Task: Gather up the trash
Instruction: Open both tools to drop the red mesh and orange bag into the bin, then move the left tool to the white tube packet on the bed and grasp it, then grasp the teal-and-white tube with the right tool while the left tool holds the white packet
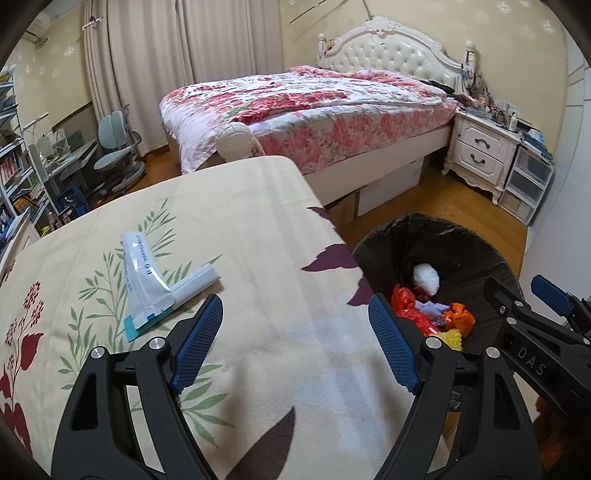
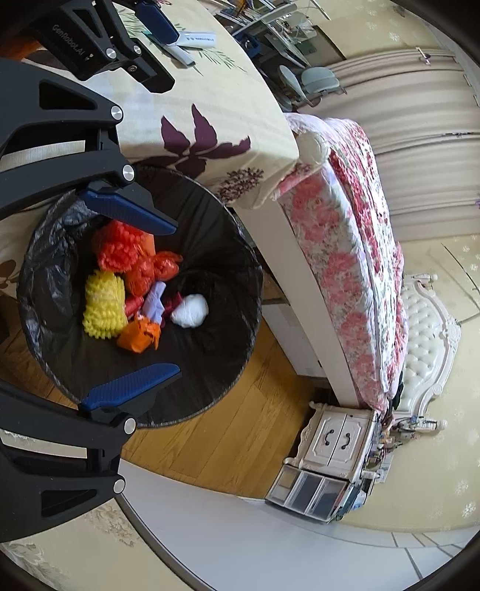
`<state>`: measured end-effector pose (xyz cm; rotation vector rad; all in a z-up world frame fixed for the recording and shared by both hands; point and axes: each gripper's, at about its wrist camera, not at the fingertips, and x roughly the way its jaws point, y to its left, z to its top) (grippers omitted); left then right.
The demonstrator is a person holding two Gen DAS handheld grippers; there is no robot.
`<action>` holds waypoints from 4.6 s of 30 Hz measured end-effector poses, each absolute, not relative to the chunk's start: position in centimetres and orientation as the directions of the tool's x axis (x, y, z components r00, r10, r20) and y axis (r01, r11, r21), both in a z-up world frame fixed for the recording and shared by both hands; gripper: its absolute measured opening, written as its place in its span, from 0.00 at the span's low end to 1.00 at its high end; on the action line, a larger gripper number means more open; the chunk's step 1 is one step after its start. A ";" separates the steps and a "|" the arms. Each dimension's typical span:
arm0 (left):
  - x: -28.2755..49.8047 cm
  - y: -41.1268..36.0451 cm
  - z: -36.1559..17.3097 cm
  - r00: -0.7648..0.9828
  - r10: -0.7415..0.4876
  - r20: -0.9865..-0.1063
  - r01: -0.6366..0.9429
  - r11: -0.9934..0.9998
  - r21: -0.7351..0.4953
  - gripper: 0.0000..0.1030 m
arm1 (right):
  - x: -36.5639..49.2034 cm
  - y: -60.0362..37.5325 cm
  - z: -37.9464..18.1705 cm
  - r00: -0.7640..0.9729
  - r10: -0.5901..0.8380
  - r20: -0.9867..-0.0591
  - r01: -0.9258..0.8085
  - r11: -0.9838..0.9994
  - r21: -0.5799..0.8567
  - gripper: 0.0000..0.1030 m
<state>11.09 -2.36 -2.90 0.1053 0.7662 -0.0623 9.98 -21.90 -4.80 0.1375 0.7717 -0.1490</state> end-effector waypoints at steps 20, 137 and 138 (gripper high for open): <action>12.6 8.0 -2.4 0.685 0.112 -0.720 -0.097 0.993 0.062 0.77 | 12.3 -12.7 -3.8 0.707 0.065 -0.704 -0.017 0.997 0.075 0.69; 4.2 21.4 -2.9 0.660 0.137 -0.739 -0.214 0.977 -0.010 0.29 | 8.7 -0.3 -3.1 0.616 0.243 -0.749 -0.291 0.954 0.070 0.20; 4.2 21.1 -2.9 0.662 0.133 -0.738 -0.209 0.978 -0.011 0.29 | 8.4 -0.6 -3.0 0.619 0.244 -0.746 -0.289 0.955 0.072 0.20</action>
